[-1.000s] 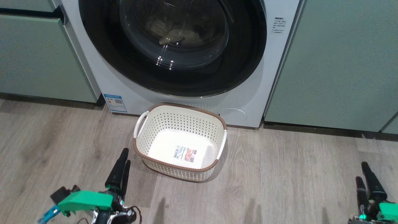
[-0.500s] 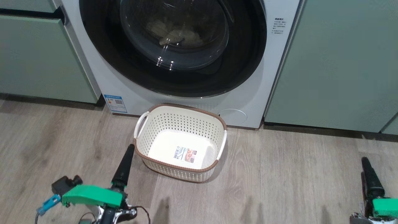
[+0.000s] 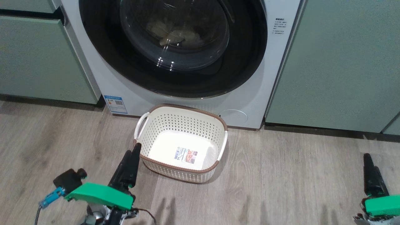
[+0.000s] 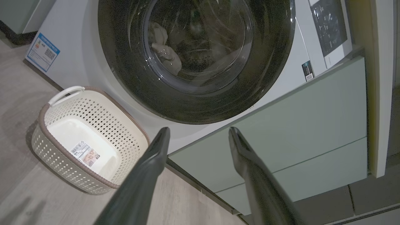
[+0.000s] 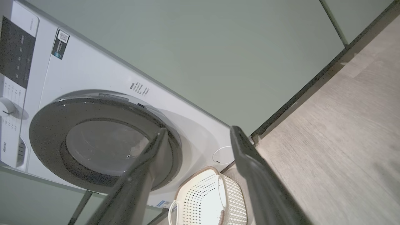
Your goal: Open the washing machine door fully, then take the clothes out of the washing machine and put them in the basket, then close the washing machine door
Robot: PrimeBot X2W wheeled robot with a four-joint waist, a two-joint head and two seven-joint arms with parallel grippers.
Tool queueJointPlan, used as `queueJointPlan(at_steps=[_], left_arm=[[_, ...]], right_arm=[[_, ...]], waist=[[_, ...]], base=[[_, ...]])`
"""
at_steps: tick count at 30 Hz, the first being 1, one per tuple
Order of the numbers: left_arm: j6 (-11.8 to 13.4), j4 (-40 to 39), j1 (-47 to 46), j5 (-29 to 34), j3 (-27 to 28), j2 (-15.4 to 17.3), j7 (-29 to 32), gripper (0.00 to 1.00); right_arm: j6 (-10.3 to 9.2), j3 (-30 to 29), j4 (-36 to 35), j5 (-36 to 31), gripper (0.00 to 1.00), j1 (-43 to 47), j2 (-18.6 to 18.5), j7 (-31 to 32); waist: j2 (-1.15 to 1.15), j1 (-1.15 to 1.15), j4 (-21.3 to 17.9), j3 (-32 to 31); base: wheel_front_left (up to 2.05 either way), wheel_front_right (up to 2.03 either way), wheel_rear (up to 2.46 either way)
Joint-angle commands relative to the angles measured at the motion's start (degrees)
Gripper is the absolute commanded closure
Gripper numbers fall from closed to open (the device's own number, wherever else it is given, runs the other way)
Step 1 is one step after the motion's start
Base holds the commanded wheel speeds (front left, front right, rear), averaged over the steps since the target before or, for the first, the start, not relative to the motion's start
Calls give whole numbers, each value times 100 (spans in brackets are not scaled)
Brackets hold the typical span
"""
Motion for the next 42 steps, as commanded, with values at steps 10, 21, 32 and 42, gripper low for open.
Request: queueJointPlan(at_steps=[10, 21, 32, 42], left_arm=[[90, -376, -364, 1406, 125, 34, -240, 0], [256, -456, -371, 2701, 10, 75, -425, 0], [385, -378, -405, 3533, -52, 99, -594, 0], [448, -192, -482, 4100, -87, 98, -763, 0]], right_arm=[[5, 56, -310, -1582, 0, -282, -72, -249], [6, 121, -340, -3058, 0, -253, -48, -434], [6, 175, -356, -3966, 0, -239, -10, -603], [7, 214, -354, -4645, 0, -243, 11, -772]], waist=[[0, 0, 0, 3], [0, 0, -6, -5], [0, 0, -16, -19], [0, 0, -40, -24]], base=[[0, 0, 0], [0, 0, 0], [0, 0, 0], [0, 0, 0]])
